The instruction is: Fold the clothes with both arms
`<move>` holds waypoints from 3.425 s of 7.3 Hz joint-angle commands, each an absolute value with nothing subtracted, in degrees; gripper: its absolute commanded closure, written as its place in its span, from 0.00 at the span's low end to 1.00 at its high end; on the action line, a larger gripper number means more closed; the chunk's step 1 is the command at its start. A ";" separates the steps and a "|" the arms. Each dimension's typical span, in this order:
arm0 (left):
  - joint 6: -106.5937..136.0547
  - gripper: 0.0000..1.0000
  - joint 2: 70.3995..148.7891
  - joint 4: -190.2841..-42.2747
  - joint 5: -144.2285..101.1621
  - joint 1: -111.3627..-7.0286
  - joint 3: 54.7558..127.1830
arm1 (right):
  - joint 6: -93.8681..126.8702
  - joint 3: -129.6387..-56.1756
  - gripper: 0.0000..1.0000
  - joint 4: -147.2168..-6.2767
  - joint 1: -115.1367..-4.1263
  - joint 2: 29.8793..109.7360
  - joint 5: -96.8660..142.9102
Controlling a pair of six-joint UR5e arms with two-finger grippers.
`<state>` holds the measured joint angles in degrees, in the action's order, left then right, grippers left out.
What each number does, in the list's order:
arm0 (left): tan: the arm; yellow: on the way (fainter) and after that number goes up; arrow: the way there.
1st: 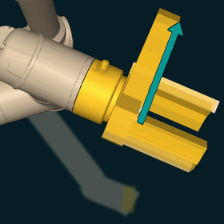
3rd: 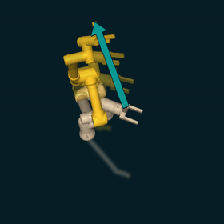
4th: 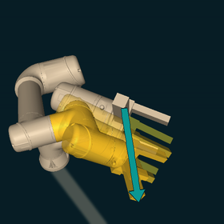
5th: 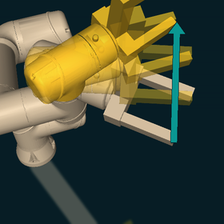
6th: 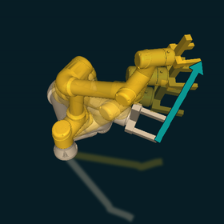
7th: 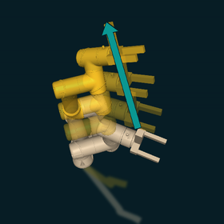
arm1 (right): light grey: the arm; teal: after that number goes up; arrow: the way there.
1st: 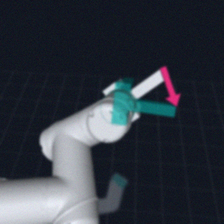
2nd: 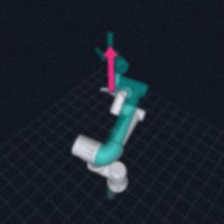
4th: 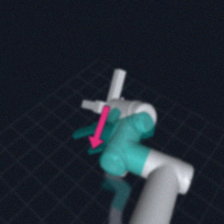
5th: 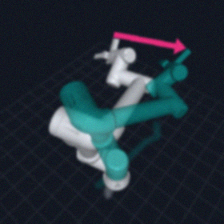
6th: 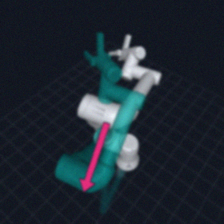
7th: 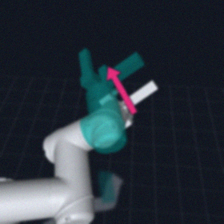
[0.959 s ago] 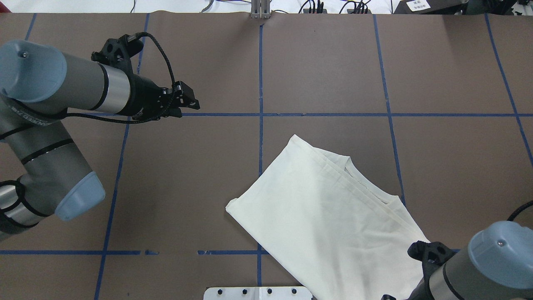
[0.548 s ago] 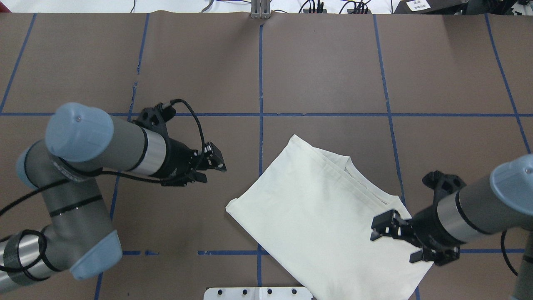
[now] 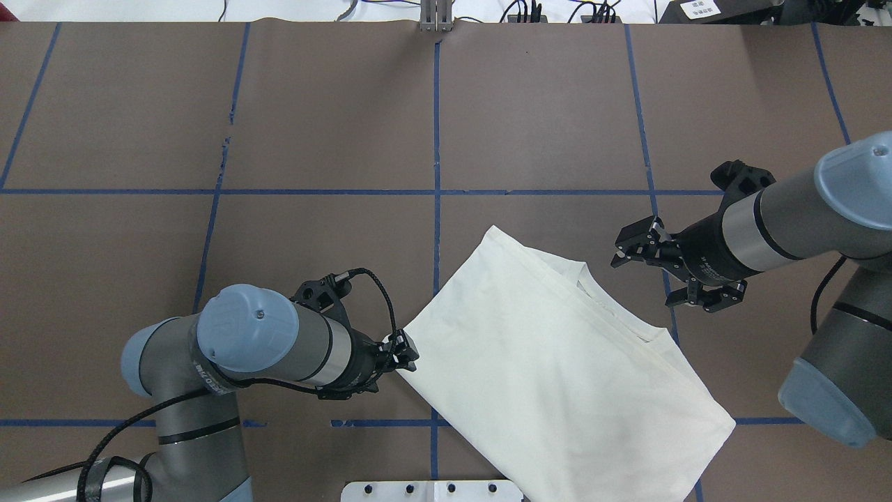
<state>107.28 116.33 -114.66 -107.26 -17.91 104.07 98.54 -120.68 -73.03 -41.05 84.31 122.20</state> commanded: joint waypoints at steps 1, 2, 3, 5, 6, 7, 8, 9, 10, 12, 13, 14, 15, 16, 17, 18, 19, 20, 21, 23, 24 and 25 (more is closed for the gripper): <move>106.88 0.30 118.03 -114.52 -105.48 -17.58 100.83 | 97.82 -120.23 0.00 -73.04 -41.40 84.11 121.73; 106.88 0.30 118.91 -114.61 -105.12 -17.58 99.51 | 97.74 -120.06 0.00 -73.04 -41.40 84.11 121.55; 106.61 0.30 119.00 -114.61 -105.12 -17.75 99.32 | 97.73 -120.06 0.00 -73.04 -41.31 84.11 120.94; 105.91 0.38 118.92 -114.52 -104.94 -17.84 97.74 | 97.73 -119.71 0.00 -73.04 -41.31 84.02 120.41; 106.00 0.54 118.92 -114.35 -103.55 -17.93 97.73 | 97.73 -119.71 0.00 -73.04 -41.31 84.02 120.32; 105.82 1.00 118.92 -113.39 -103.19 -18.45 97.91 | 97.73 -119.71 0.00 -73.04 -41.31 84.02 120.32; 105.56 1.00 118.83 -113.20 -103.18 -19.59 98.08 | 97.73 -119.62 0.00 -73.04 -41.31 84.11 120.32; 101.82 1.00 118.92 -111.98 -103.10 -20.90 98.35 | 97.73 -119.62 0.00 -73.12 -41.31 84.20 120.32; 98.73 1.00 118.92 -110.93 -103.10 -23.18 98.44 | 97.73 -119.62 0.00 -73.04 -41.31 84.37 120.32; 91.01 1.00 119.88 -111.53 -103.36 -30.20 97.57 | 97.73 -119.71 0.00 -73.12 -41.31 84.46 120.32; 90.01 1.00 123.36 -112.32 -103.36 -34.67 92.86 | 97.73 -119.71 0.00 -73.13 -41.31 84.46 120.06; 88.96 1.00 129.84 -116.15 -103.36 -38.46 82.81 | 97.73 -119.71 0.00 -73.21 -41.31 84.46 119.71; 88.95 1.00 134.95 -123.50 -103.53 -42.15 72.53 | 97.73 -119.79 0.00 -73.04 -40.96 83.68 119.62; 86.68 1.00 140.66 -128.10 -103.54 -44.28 61.89 | 97.73 -119.62 0.00 -72.86 -39.74 83.32 119.18; 85.88 1.00 144.98 -133.54 -103.54 -45.08 53.44 | 97.82 -119.62 0.00 -72.86 -37.55 81.93 115.87; 85.52 0.53 145.19 -134.20 -103.88 -45.00 53.70 | 98.34 -119.62 0.00 -73.12 -33.44 81.04 110.97; 86.65 0.49 140.32 -132.21 -107.19 -44.48 64.93 | 98.70 -118.31 0.00 -73.91 -28.87 78.51 104.31; 89.18 0.49 130.96 -127.75 -112.19 -43.08 80.61 | 99.40 -117.52 0.00 -76.44 -24.83 76.66 99.45; 89.38 0.49 126.08 -127.36 -112.76 -42.89 87.90 | 100.88 -115.77 0.00 -77.42 -21.31 75.77 95.75; 89.21 0.49 125.24 -127.35 -112.59 -42.71 87.80 | 102.92 -109.73 0.01 -77.17 -18.28 72.27 90.63; 89.30 0.49 125.24 -127.35 -112.59 -42.45 87.45 | 103.01 -107.77 0.03 -77.26 -18.37 70.94 90.62; 89.38 0.49 125.33 -127.35 -112.59 -42.45 87.54 | 103.18 -108.19 0.11 -77.34 -18.63 71.01 90.70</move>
